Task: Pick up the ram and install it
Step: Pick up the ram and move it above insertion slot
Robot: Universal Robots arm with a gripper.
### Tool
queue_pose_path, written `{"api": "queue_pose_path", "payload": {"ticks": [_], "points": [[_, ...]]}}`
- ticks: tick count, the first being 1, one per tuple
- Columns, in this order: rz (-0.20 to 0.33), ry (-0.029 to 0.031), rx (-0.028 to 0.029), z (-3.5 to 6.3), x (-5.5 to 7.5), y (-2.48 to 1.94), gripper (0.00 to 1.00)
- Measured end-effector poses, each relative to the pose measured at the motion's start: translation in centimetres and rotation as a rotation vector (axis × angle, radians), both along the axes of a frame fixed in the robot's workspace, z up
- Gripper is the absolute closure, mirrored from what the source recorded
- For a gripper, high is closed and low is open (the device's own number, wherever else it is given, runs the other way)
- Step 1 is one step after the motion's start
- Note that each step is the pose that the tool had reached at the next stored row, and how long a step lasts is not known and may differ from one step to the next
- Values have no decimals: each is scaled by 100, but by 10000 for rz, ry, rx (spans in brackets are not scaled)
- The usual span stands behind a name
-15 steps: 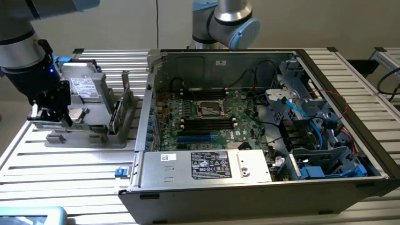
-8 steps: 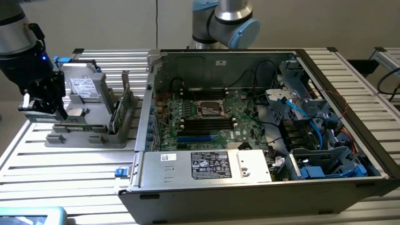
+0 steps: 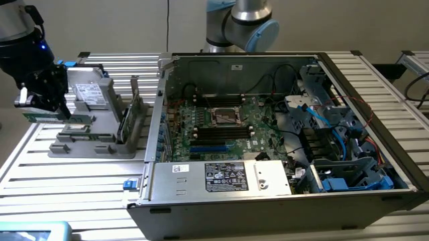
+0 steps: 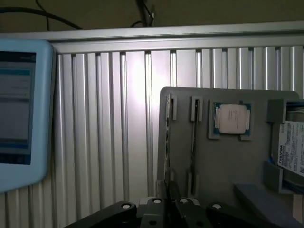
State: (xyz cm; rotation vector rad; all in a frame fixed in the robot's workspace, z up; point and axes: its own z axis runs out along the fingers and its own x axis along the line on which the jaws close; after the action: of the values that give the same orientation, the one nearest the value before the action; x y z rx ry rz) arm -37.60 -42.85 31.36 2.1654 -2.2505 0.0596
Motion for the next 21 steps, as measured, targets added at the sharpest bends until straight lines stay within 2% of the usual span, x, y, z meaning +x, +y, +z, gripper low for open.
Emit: {"api": "queue_pose_path", "payload": {"ticks": [7,17,18,19,21], "points": [[1,0,236,134,126,-13,87],[8,0,602,330,295,-34,87],[15,0,622,356,305,-37,87],[16,1,620,398,308,-36,87],[17,0,618,412,308,-36,87]]}}
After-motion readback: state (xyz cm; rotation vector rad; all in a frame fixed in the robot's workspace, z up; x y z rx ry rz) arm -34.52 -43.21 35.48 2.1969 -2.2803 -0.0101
